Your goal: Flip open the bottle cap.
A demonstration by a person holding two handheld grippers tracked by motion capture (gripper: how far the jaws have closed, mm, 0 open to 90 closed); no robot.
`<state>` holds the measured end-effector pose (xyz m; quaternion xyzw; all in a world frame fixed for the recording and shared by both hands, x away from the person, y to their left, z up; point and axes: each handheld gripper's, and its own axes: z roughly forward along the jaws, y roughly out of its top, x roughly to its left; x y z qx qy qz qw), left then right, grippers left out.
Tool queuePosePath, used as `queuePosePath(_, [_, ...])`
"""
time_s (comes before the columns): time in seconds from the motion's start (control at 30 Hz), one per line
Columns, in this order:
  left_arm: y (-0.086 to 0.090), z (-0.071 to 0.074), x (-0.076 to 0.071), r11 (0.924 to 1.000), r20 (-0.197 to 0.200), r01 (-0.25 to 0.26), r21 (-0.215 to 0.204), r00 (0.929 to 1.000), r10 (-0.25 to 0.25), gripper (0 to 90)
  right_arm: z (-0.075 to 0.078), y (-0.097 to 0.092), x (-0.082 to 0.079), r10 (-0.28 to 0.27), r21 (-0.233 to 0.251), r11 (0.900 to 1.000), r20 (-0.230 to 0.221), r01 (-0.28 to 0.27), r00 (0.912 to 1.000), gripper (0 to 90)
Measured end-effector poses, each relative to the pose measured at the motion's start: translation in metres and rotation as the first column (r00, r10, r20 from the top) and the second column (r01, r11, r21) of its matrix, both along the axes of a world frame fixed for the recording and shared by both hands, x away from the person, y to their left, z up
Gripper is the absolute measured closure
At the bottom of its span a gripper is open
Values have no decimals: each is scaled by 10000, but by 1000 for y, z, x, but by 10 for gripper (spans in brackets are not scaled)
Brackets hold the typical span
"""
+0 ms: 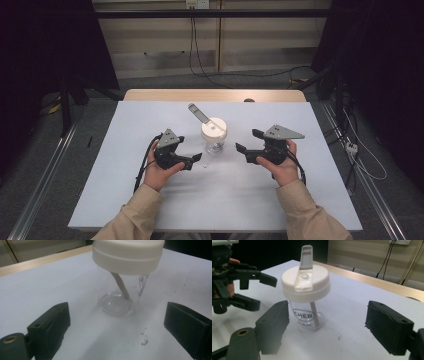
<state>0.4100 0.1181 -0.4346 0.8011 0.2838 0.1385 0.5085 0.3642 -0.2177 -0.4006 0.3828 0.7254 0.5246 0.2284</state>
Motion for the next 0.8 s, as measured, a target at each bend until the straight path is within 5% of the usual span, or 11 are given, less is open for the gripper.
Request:
queuePosePath(0.33, [39, 4, -17, 9999, 233, -156, 4, 9996, 156, 63, -14, -15, -18, -175, -93, 9998, -89, 174, 9998, 138])
queuePosePath(0.8, [74, -1, -34, 9994, 9, -346, -1, 9994, 346, 63, -29, -35, -39, -414, -155, 9990, -223, 411, 9989, 114])
